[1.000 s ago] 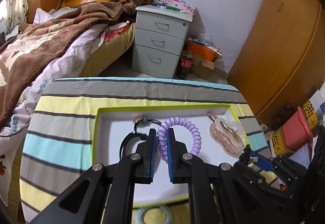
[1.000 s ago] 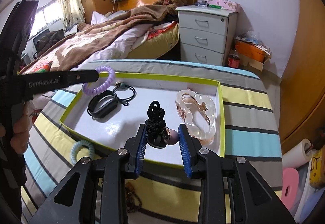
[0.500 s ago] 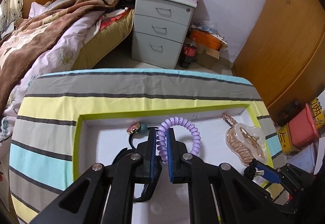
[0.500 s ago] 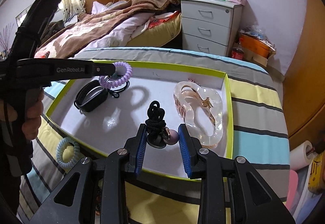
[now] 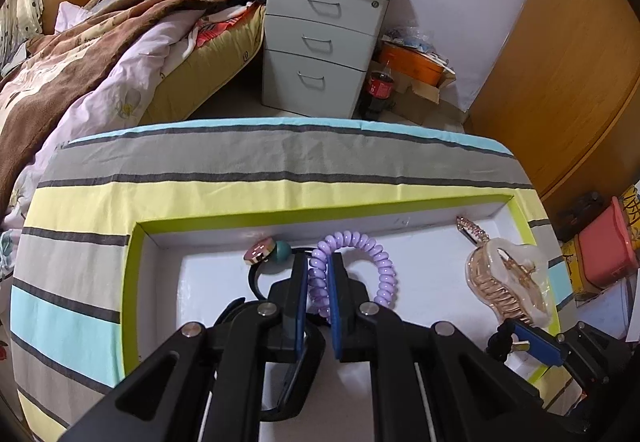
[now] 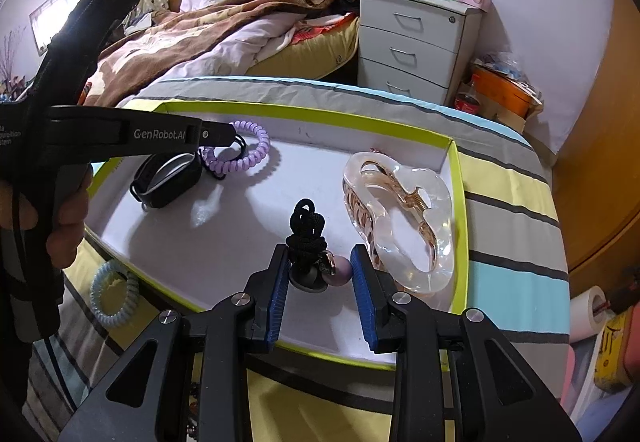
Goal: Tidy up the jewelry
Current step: 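Carry the purple coil bracelet and charm hair tie over the green box with both tools, then open the left tool to drop the purple coil while the right tool releases the hair tie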
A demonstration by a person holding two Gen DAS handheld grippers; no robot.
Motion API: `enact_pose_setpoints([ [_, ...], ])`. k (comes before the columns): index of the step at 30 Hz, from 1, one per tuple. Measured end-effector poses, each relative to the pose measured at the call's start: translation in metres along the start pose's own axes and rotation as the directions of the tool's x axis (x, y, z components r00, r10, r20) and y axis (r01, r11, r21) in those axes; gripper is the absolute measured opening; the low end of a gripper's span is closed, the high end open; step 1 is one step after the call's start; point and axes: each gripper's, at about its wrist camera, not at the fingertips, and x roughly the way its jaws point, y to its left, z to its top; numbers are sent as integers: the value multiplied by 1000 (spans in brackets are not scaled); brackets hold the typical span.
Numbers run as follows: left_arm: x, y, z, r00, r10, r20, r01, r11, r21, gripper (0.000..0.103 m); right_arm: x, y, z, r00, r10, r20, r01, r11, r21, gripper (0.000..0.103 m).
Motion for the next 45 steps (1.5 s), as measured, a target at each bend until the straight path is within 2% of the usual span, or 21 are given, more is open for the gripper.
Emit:
enact_pose_setpoints([
  [25, 11, 0, -1, 1000, -4, -14, 4, 1000, -10, 11, 7, -3, -1, 1000, -10, -12, 10, 1000, 7, 32],
  [30, 8, 1, -2, 1000, -11, -11, 11, 1000, -14, 27, 7, -5, 0, 1000, -5, -11, 5, 1000, 6, 32],
  [40, -1, 2, -3, 1000, -9, 4, 9, 1000, -19, 40, 5, -5, 1, 1000, 1, -5, -1, 1000, 10, 34],
  [42, -4, 1, -3, 1000, -11, 9, 11, 1000, -17, 48, 3, -5, 0, 1000, 2, 2, -2, 1000, 13, 41],
  [45, -8, 0, -4, 1000, -13, 16, 13, 1000, -11, 50, 1, -5, 1, 1000, 12, 7, -12, 1000, 22, 43],
])
